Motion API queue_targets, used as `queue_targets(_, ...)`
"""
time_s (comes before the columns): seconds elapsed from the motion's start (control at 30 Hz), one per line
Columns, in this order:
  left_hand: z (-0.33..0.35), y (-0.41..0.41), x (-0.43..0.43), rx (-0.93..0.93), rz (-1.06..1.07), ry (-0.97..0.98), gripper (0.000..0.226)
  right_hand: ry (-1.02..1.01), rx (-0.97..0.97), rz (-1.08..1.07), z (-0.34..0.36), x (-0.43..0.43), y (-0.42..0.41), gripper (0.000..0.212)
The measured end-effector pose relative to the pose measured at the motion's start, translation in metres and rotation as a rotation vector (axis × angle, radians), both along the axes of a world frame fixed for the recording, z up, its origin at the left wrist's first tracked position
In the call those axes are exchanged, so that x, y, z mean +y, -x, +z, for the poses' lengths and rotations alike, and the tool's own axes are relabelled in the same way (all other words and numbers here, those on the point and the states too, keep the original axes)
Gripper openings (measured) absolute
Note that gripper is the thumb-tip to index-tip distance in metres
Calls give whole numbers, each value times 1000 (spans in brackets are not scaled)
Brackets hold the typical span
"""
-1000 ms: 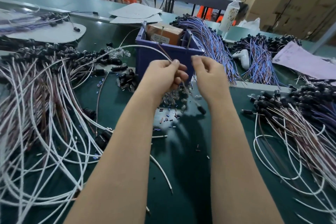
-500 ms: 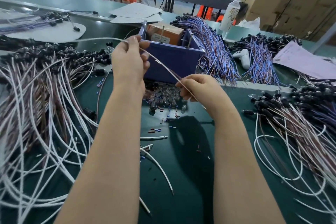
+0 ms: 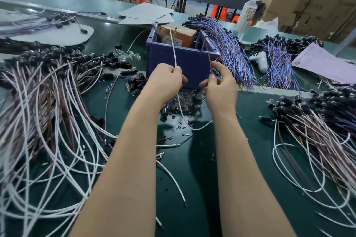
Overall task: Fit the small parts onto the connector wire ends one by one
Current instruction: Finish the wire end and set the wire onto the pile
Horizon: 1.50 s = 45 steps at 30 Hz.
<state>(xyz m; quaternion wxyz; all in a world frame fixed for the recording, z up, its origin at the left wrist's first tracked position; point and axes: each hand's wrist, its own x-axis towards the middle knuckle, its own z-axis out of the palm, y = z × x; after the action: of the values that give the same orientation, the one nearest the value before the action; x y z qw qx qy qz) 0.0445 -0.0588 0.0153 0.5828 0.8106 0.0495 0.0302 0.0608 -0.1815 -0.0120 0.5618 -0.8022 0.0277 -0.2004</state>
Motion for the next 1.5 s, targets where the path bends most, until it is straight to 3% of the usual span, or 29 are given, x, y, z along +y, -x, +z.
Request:
queue_targets(0.23,1,2,-3,106,-193,-134,42,6,-1,48,0,2,0,34)
queue_targets(0.47,2,4,-4,163,-282,-103,42,0,-17,24,1,2,1,31)
queue_targets(1.17,6,8,-9,215,-326,-22,36,7,-29,35,2,3,3,30)
queue_targets(1.5,11,13,-10,246,-315,123,31,14,-30,30,3,3,4,30)
